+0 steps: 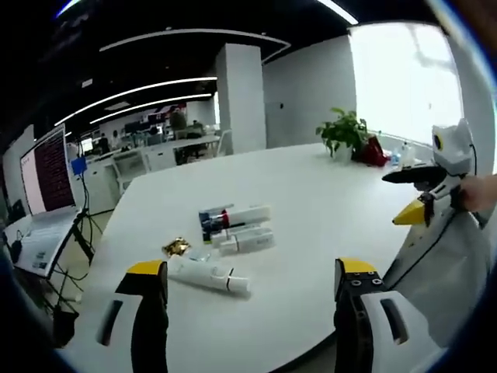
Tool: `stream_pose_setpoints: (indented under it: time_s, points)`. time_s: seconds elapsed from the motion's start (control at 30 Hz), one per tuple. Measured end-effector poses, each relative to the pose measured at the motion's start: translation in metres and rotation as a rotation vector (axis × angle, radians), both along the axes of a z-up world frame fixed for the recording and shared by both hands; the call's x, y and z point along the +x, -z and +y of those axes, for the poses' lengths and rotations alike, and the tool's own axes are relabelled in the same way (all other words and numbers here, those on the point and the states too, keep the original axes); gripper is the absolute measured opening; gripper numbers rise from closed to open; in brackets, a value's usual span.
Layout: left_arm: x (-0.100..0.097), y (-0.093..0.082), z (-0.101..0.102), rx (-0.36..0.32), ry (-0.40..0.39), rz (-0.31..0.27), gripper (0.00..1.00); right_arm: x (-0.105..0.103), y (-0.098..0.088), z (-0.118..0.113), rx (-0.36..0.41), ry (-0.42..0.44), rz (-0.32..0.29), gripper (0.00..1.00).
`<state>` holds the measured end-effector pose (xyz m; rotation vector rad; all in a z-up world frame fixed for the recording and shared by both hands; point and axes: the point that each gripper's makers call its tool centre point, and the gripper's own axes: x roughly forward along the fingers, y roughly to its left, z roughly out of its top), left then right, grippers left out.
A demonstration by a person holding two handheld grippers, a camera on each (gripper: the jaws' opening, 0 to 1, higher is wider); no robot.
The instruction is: Arrange the skincare products in the storage area until every visible bottle or jar stands upright without overlapping.
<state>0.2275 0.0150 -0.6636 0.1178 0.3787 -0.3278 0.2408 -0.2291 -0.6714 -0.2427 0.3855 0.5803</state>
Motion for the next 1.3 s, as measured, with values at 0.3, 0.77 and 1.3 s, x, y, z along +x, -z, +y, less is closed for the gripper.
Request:
stream_pose_setpoints:
  time_s: [0.3,0.77,1.3]
  points:
    - [-0.003,0.002,0.001,0.006,0.002,-0.001,0.84,-0.005,0.003,0.01,0.013,-0.05,0.031,0.86]
    - [-0.004,0.011,0.015,0.017,-0.044,0.037,0.84,-0.012,0.015,0.02,0.073,-0.084,0.185,0.8]
    - [-0.005,0.016,0.016,0.024,-0.047,0.06,0.84,0.02,-0.002,0.005,-0.05,-0.147,0.152,0.79]
